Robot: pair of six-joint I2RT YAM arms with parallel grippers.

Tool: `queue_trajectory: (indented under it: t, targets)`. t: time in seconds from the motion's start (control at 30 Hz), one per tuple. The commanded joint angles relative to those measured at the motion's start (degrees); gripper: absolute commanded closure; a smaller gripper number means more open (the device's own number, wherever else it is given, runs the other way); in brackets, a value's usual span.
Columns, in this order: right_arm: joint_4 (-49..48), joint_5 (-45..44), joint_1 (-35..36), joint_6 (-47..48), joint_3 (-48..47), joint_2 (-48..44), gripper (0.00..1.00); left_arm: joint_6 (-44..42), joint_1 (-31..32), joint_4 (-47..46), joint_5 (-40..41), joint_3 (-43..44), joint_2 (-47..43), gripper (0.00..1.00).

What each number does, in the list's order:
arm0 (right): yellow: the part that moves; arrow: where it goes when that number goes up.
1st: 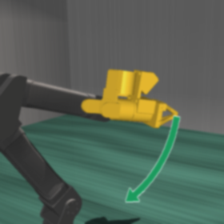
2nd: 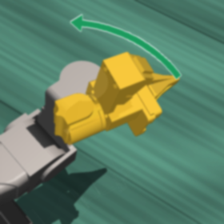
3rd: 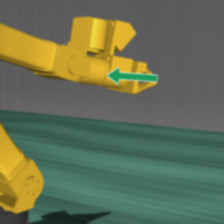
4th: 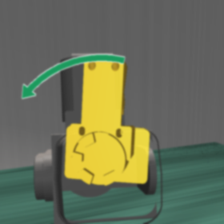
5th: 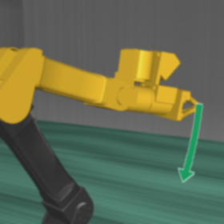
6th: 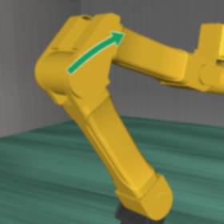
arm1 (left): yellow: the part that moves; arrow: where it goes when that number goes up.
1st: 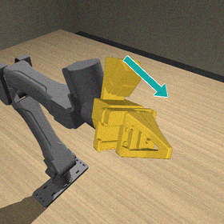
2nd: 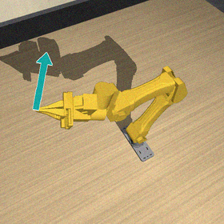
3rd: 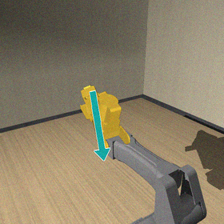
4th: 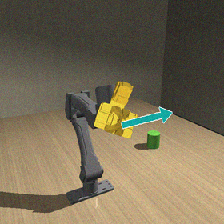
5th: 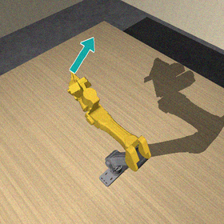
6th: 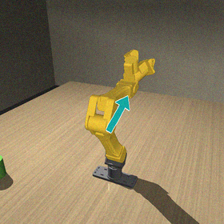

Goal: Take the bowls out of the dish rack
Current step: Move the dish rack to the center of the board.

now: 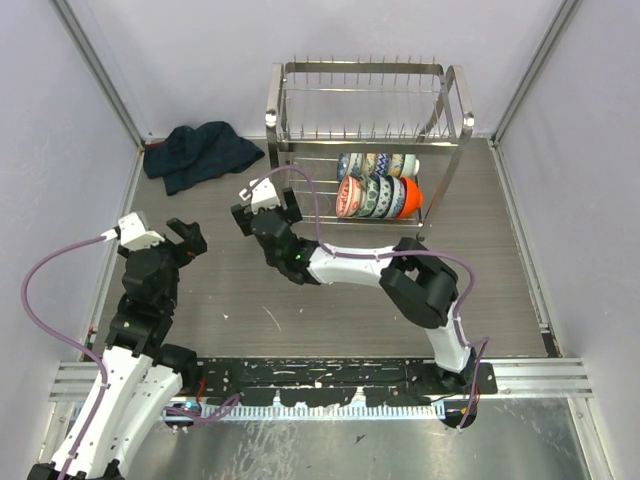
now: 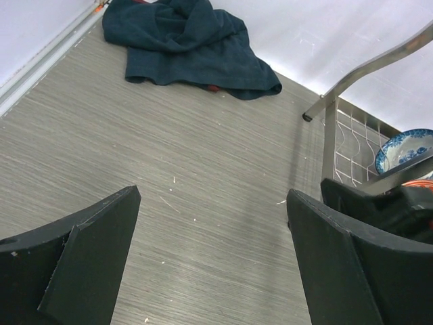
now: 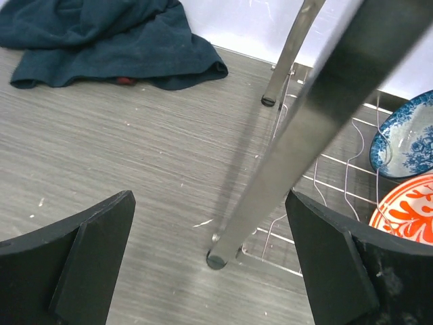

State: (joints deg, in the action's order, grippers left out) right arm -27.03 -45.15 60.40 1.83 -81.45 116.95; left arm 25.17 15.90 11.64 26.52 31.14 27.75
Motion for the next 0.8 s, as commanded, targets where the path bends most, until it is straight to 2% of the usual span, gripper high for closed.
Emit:
queue_trajectory:
  t: [0.0, 0.13, 0.33, 0.6, 0.77]
  targets:
    - [-5.70, -1.03, 1.30, 0.56, 4.17, -9.29, 0.00, 0.23, 0.04, 0.64, 0.93, 2.04, -0.41, 0.02]
    - [-6.22, -1.49, 1.40, -0.35, 11.29, -15.62, 0.00, 0.40, 0.07, 0.42, 0.28, 2.23, -0.33, 0.02]
    - [-6.24, -1.66, 1.47, -3.82, 26.35, -30.64, 0.00, 0.86, 0.02, -1.39, -4.27, 2.83, 1.80, 0.02]
    - [-0.89, -13.90, 1.34, -3.22, 38.40, -48.84, 0.00, 3.73, 0.02, -9.40, -18.97, 3.01, 7.21, 0.02]
    - [5.52, -21.52, -0.23, -4.31, 42.61, -60.25, 0.00, 6.16, 0.59, -13.96, -24.21, 2.69, 11.00, 0.02]
